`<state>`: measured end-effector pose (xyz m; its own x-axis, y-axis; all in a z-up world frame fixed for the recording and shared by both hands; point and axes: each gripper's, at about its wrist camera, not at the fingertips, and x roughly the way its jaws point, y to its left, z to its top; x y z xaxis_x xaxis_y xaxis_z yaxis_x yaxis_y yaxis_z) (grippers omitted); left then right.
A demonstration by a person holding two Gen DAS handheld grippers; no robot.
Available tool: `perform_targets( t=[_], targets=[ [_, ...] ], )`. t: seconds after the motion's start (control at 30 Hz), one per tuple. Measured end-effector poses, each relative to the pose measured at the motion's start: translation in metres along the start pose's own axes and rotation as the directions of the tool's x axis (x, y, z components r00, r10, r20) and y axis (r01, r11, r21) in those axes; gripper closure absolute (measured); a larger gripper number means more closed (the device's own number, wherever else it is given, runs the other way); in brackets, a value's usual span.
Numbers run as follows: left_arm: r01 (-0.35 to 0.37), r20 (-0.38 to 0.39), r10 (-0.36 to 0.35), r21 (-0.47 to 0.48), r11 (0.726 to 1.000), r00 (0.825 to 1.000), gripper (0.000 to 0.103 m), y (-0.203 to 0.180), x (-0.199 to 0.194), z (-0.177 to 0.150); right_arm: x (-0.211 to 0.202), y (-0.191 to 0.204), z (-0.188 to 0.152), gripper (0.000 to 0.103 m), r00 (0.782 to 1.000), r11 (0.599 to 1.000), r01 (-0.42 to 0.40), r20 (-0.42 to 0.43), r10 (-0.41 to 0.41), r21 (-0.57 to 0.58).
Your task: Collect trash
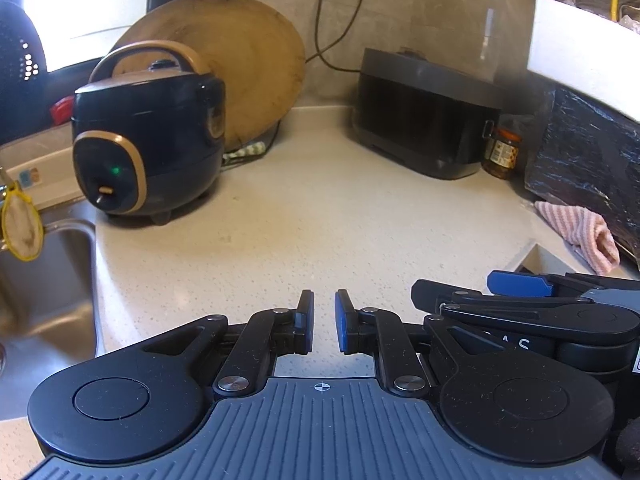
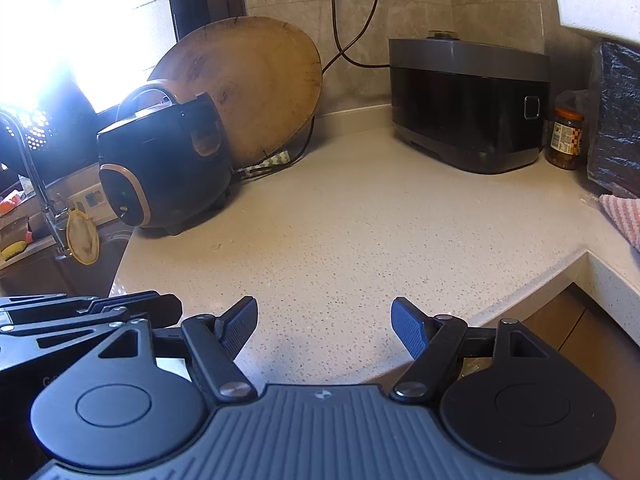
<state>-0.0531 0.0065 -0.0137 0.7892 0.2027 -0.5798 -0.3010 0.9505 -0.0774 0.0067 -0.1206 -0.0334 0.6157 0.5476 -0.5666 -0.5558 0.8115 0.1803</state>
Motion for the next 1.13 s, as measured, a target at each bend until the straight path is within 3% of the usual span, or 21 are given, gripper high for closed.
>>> perform_targets(
  t=[0.8, 1.13],
  targets=[
    [0.004, -0.009, -0.004, -0.001, 1.0, 1.0, 0.088, 0.0, 0.005, 0.001, 0.0, -0.002, -0.001, 0.028, 1.0, 1.0, 0.003, -0.003, -0.003, 0.005],
    [-0.029, -0.024, 0.028, -0.019, 0.999, 0.999, 0.088, 0.008, 0.014, 0.0, 0.01, -0.002, 0.0, 0.025, 1.0, 1.0, -0.003, 0.013, 0.003, 0.0]
  ],
)
